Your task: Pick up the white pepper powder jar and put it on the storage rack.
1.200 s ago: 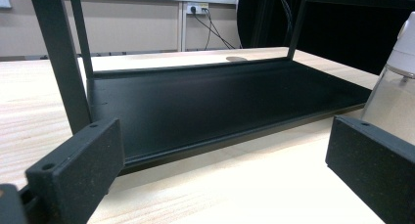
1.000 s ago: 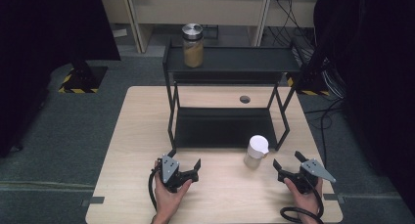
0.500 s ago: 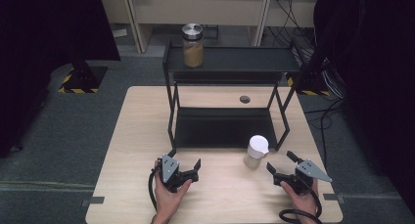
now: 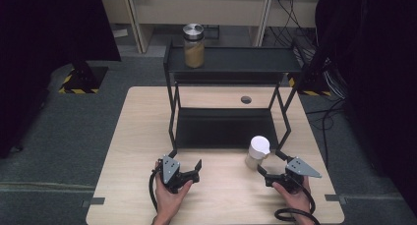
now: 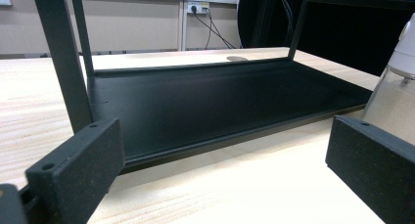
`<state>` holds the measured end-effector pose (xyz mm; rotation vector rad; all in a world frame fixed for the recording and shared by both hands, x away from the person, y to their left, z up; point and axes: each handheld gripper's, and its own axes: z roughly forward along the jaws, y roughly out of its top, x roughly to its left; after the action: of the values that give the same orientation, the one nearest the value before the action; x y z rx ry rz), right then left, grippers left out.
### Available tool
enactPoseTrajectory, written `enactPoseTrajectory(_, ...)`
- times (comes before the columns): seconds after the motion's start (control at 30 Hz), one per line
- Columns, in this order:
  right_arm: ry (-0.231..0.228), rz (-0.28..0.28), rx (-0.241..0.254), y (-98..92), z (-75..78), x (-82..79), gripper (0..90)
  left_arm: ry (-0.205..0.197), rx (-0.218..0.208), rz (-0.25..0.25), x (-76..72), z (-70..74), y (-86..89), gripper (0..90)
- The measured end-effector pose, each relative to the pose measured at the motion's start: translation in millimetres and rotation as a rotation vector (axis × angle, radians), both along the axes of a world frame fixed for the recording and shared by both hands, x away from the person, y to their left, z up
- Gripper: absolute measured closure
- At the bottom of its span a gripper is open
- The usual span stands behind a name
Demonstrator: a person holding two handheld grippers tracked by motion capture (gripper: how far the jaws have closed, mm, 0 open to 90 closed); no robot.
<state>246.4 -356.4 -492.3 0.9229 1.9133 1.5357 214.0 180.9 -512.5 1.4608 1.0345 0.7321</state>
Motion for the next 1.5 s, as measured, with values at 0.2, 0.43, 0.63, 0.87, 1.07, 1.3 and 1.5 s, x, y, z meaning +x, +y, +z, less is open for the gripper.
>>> enactPoseTrajectory(0.2,0.008,0.024,-0.011,8.5,1.8,9.1,5.2,0.002,0.001,-0.001,0.4,0.5,0.1,0.1)
enactPoseTrajectory(0.43,0.016,0.028,-0.017,18.5,3.2,20.2,8.6,0.002,0.003,-0.002,0.4,0.5,0.1,0.1)
enactPoseTrajectory(0.63,0.018,0.030,-0.034,24.3,5.2,26.5,16.4,0.003,0.003,-0.006,0.9,0.7,0.5,0.1)
enactPoseTrajectory(0.87,0.022,0.021,-0.053,29.4,7.5,29.7,26.1,0.005,0.003,-0.009,1.5,1.0,1.1,0.1)
enactPoseTrajectory(1.07,0.017,0.024,-0.050,29.0,6.7,32.0,30.3,0.009,-0.003,-0.008,1.7,1.0,1.6,0.1)
enactPoseTrajectory(1.3,0.018,0.029,-0.046,27.9,6.4,32.7,30.5,0.005,0.003,-0.009,1.5,1.0,1.0,0.1)
enactPoseTrajectory(1.5,0.016,0.030,-0.046,27.9,6.2,32.6,30.7,0.006,0.004,-0.011,1.7,1.1,1.1,0.1)
